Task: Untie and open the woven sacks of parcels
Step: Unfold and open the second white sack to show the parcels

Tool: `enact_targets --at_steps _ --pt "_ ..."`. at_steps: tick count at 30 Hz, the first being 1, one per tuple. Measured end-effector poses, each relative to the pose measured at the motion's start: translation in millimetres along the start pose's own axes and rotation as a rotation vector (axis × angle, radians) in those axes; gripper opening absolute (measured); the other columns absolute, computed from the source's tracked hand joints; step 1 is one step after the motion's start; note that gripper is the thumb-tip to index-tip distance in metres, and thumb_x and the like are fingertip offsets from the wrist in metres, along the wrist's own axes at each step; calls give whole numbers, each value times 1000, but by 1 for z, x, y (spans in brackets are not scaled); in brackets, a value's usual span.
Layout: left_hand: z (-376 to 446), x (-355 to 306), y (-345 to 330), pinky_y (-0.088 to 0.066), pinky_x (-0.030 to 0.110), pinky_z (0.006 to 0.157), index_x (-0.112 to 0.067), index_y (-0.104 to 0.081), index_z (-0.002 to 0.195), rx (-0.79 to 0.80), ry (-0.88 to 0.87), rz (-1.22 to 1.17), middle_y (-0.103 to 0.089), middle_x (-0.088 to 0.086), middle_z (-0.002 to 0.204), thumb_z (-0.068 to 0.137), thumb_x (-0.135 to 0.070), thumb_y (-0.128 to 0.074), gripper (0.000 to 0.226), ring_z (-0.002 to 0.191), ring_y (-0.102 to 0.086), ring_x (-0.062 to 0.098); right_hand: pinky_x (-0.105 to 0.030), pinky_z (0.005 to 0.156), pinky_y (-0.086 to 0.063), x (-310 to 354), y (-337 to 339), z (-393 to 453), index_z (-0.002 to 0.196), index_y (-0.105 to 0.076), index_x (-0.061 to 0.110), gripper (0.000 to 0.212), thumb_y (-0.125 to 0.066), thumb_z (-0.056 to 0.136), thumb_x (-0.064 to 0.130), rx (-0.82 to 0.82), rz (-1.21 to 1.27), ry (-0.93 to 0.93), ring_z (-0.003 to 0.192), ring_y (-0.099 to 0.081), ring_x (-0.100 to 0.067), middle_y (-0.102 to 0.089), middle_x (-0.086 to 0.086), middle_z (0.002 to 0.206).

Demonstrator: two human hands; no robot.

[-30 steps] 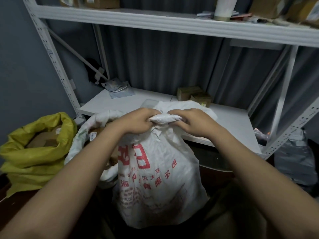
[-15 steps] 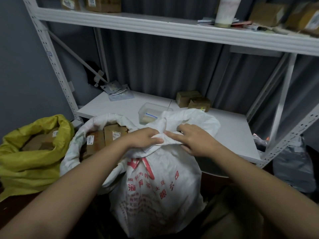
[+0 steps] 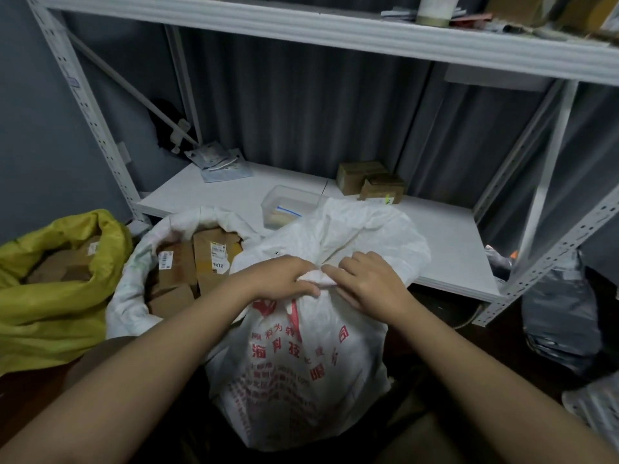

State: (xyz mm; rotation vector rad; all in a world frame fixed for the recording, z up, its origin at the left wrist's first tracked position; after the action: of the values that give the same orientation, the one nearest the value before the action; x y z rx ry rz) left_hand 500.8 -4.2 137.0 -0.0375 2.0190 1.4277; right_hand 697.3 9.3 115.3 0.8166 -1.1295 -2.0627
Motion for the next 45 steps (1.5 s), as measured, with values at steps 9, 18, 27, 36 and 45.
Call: enact_targets --at_steps 9,18,27,36,45 --pt "-5 20 -54 -28 39 98 -20 -62 120 -884 89 316 -58 6 121 82 -52 -56 50 114 -50 24 -30 70 -42 13 -17 -5 105 -67 14 44 -34 89 38 196 395 -299 83 -56 -23 -66 -4 86" --pt "8 26 -72 -58 47 78 -4 -48 127 -662 623 -1413 -67 21 109 88 -41 -62 56 89 -70 27 -33 65 -43 50 -43 -24 115 -69 16 39 -47 85 26 -33 257 -387 75 -54 -24 -62 -2 79" --pt "-9 -9 -68 -58 26 59 -2 -51 129 -496 477 -1670 -70 17 102 97 -27 -50 41 80 -72 20 -24 62 -31 76 -20 -12 106 -43 21 31 -58 90 43 -30 740 -916 82 -52 -10 -53 14 88" --pt "-15 23 -71 -58 36 74 -2 -64 101 -666 653 -1238 -68 17 100 88 -14 -65 18 77 -66 19 -30 70 -33 89 -42 -20 90 -55 16 10 -57 83 24 -111 263 -397 76 -56 -23 -56 1 80" --pt "-30 11 -78 -58 26 77 0 -47 132 -447 485 -1787 -67 13 112 92 -10 -57 43 90 -70 18 -36 74 -49 94 -39 -16 108 -59 13 27 -66 82 19 -147 581 -733 86 -58 -20 -65 -1 94"
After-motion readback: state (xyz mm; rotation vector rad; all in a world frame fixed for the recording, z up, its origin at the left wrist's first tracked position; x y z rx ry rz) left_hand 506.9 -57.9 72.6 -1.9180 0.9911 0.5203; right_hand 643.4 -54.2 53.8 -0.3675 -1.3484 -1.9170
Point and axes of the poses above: each hand's wrist, its own z-axis towards the middle knuckle, its own y-axis out of the back of the hand, x = y × z, the point moved 1 cm from there along z, towards the middle knuckle
